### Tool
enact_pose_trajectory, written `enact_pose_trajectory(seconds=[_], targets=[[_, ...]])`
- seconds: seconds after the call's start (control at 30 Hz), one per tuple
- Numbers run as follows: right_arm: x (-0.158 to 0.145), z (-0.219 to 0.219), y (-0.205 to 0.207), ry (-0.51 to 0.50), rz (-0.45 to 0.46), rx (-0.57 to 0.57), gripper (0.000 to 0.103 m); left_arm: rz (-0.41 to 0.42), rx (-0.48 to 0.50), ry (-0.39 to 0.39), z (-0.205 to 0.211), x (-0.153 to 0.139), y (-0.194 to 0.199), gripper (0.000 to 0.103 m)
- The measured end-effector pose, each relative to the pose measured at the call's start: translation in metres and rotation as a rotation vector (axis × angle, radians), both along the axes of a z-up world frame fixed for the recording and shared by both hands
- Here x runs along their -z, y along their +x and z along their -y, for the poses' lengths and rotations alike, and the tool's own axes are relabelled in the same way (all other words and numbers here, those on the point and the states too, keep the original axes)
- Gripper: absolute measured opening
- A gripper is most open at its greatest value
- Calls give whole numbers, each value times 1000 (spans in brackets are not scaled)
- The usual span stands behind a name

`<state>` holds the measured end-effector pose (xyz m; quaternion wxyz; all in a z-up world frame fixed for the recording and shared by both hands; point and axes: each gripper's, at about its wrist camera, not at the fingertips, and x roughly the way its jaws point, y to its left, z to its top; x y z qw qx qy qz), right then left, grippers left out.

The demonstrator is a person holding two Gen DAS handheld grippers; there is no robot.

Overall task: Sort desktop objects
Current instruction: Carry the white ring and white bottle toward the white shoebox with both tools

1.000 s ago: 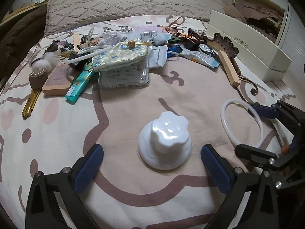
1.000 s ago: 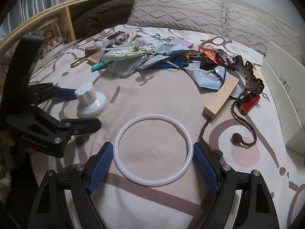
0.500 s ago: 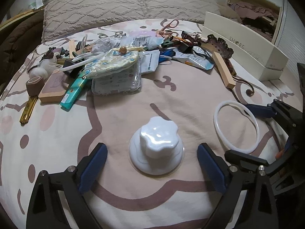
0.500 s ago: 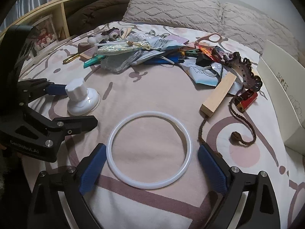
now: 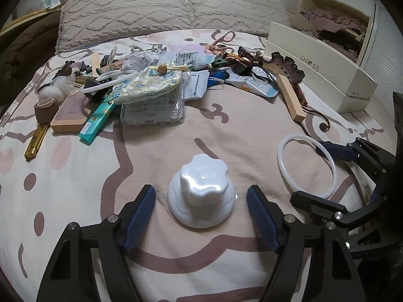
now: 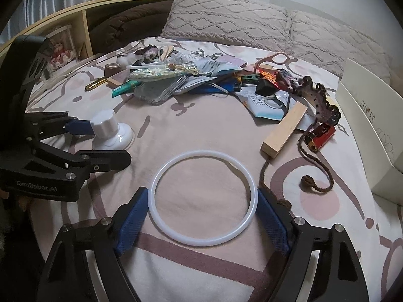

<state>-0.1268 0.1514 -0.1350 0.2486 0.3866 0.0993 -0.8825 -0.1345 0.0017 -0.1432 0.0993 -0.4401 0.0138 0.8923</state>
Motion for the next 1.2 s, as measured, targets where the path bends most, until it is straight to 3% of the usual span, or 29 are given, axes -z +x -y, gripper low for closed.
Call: enact_pose_trajectory(seconds=[0.07, 0.2, 0.77, 1.2], targets=[[0, 0, 0, -1, -2, 5, 85, -2, -2, 5, 0, 0, 1, 72], [0, -1, 0, -6, -3, 10, 85, -10, -23, 26, 4, -2, 2, 57], [-3, -2, 0, -12, -6, 16, 84, -26, -43, 17, 3, -4, 4, 55], [-21, -16, -1, -87, -32, 64, 84, -51, -30, 40, -1, -13, 6, 52]])
